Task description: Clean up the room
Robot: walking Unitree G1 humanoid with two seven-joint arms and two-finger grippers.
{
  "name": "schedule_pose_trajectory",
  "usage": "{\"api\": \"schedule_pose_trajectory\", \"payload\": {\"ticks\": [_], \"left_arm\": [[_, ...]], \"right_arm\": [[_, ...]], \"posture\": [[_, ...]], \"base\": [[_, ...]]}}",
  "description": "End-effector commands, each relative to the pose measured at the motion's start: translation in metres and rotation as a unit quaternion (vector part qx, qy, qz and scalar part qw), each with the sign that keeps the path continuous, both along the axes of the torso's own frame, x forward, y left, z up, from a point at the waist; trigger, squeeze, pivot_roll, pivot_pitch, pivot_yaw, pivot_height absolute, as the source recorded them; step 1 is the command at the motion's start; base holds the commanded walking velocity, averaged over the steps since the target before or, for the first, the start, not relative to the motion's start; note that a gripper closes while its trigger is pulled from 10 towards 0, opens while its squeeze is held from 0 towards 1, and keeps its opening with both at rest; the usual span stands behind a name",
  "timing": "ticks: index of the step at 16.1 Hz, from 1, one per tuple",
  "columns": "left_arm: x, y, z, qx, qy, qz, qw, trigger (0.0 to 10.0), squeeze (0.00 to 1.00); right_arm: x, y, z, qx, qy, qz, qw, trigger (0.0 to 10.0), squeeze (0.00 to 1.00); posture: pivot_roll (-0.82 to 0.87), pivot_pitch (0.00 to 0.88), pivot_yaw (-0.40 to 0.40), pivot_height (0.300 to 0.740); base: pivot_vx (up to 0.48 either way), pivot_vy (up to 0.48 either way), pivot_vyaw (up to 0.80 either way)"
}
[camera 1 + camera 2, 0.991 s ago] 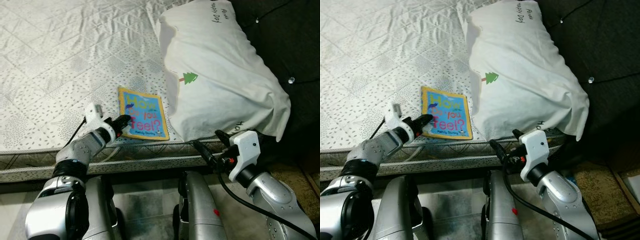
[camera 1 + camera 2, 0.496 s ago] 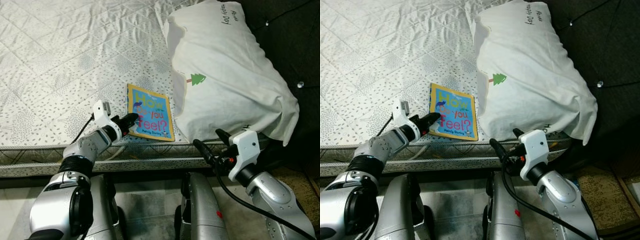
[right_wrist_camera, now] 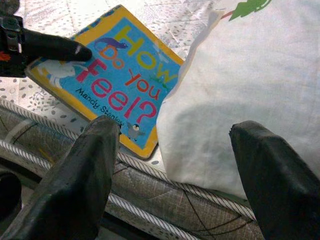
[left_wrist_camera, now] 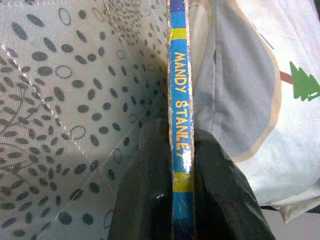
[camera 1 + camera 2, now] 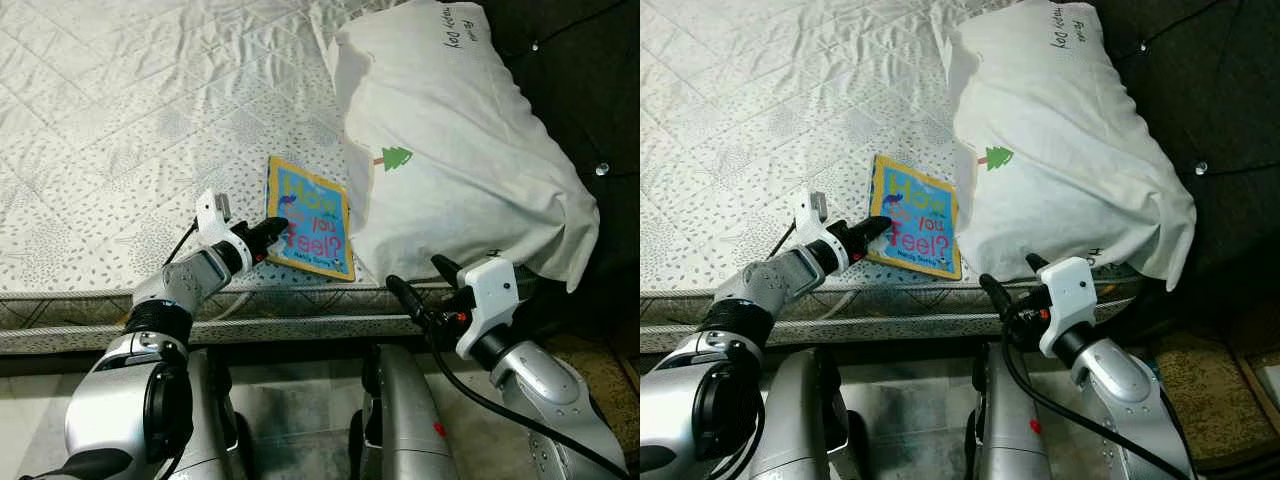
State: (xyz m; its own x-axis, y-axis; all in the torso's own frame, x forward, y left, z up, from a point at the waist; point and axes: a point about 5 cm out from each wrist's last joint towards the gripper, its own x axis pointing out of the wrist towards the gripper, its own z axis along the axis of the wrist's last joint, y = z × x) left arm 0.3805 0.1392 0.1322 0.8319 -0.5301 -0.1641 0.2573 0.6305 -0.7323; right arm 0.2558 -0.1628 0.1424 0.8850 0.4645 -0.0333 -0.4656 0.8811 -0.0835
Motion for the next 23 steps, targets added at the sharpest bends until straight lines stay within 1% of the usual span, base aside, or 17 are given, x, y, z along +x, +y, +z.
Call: {"api": "schedule_pose_trajectory", "payload": {"ticks": [1, 3, 4, 5, 8, 9, 12, 14, 16, 17, 18, 19, 20, 21, 22, 23], "left_arm": [[-0.008, -0.004, -0.017, 0.004, 0.032, -0.016, 0.999, 10.0, 0.0], [-0.013, 0.001, -0.029, 0.012, 0.052, -0.009, 0.999, 10.0, 0.0], [-0.016, 0.006, -0.034, 0.013, 0.062, 0.001, 0.998, 10.0, 1.0], [-0.018, 0.012, -0.04, 0.031, 0.07, 0.011, 0.997, 10.0, 1.0], [-0.014, 0.02, -0.034, 0.038, 0.061, 0.025, 0.997, 10.0, 1.0], [-0.013, 0.026, -0.032, 0.043, 0.058, 0.039, 0.997, 10.0, 1.0], [-0.009, 0.042, -0.028, 0.059, 0.055, 0.088, 0.993, 10.0, 1.0], [-0.005, 0.06, -0.022, 0.098, 0.04, 0.141, 0.984, 10.0, 1.0], [-0.005, 0.062, -0.02, 0.127, 0.029, 0.137, 0.982, 10.0, 1.0], [-0.003, 0.062, -0.018, 0.127, 0.022, 0.14, 0.982, 10.0, 1.0], [0.001, 0.061, -0.007, 0.129, -0.021, 0.165, 0.978, 10.0, 1.0], [0.001, 0.059, -0.004, 0.123, -0.036, 0.176, 0.976, 10.0, 1.0], [0.0, 0.054, -0.003, 0.142, -0.06, 0.175, 0.973, 10.0, 1.0], [-0.004, 0.04, -0.003, 0.135, -0.078, 0.161, 0.974, 10.0, 1.0], [-0.01, 0.022, -0.004, 0.118, -0.09, 0.141, 0.979, 10.0, 1.0], [-0.021, -0.001, -0.007, 0.108, -0.102, 0.114, 0.982, 10.0, 1.0]], "right_arm": [[-0.002, -0.002, -0.003, -0.002, 0.003, -0.006, 1.0, 10.0, 0.0], [-0.002, -0.001, -0.003, -0.002, 0.002, -0.005, 1.0, 10.0, 0.0], [-0.002, 0.0, -0.003, -0.001, 0.002, -0.005, 1.0, 10.0, 0.0], [-0.002, 0.0, -0.003, -0.002, 0.001, -0.005, 1.0, 10.0, 0.0], [-0.004, -0.006, -0.005, -0.014, 0.005, -0.001, 1.0, 10.0, 0.0], [-0.003, -0.009, -0.005, -0.017, 0.004, -0.004, 1.0, 10.0, 0.0], [-0.001, -0.008, -0.003, -0.018, 0.001, -0.007, 1.0, 10.0, 0.0], [-0.002, -0.006, -0.004, -0.017, 0.0, -0.006, 1.0, 10.0, 0.0], [-0.003, -0.005, -0.005, -0.017, 0.0, -0.005, 1.0, 10.0, 0.0], [-0.003, -0.005, -0.005, -0.017, 0.0, -0.005, 1.0, 10.0, 0.0], [-0.002, -0.004, -0.006, -0.016, -0.001, -0.005, 1.0, 10.0, 0.0], [-0.001, -0.004, -0.006, -0.015, -0.002, -0.005, 1.0, 10.0, 0.0], [0.0, -0.003, -0.006, -0.014, -0.002, -0.005, 1.0, 10.0, 0.0], [0.0, -0.002, -0.006, -0.013, -0.003, -0.004, 1.0, 10.0, 0.0], [0.001, -0.001, -0.006, -0.012, -0.004, -0.003, 1.0, 10.0, 0.0], [0.001, 0.0, -0.007, -0.011, -0.004, -0.002, 1.0, 10.0, 0.0]], "posture": [[-0.15, 0.256, -0.056, 0.539], [-0.15, 0.256, -0.056, 0.539], [-0.15, 0.256, -0.056, 0.539], [-0.15, 0.257, -0.057, 0.539], [-0.15, 0.257, -0.06, 0.539], [-0.16, 0.255, -0.061, 0.539], [-0.16, 0.253, -0.06, 0.539], [-0.15, 0.25, -0.058, 0.539], [-0.15, 0.25, -0.058, 0.539], [-0.15, 0.25, -0.058, 0.539], [-0.15, 0.245, -0.054, 0.539], [-0.14, 0.241, -0.052, 0.539], [-0.14, 0.241, -0.052, 0.539], [-0.13, 0.237, -0.051, 0.539], [-0.13, 0.237, -0.051, 0.539], [-0.13, 0.237, -0.051, 0.539]], "base": [[0.0, 0.0, 0.0], [0.0, 0.0, 0.0], [0.0, 0.0, 0.0], [0.0, 0.0, 0.0], [0.0, 0.0, 0.0], [0.0, 0.0, 0.0], [0.0, 0.0, 0.0], [0.0, 0.0, 0.0], [0.0, 0.0, 0.0], [0.0, 0.0, 0.0], [0.0, 0.0, 0.0], [0.0, 0.0, 0.0], [0.0, 0.0, 0.0], [0.0, 0.0, 0.0], [0.0, 0.0, 0.0], [0.0, 0.0, 0.0]]}}
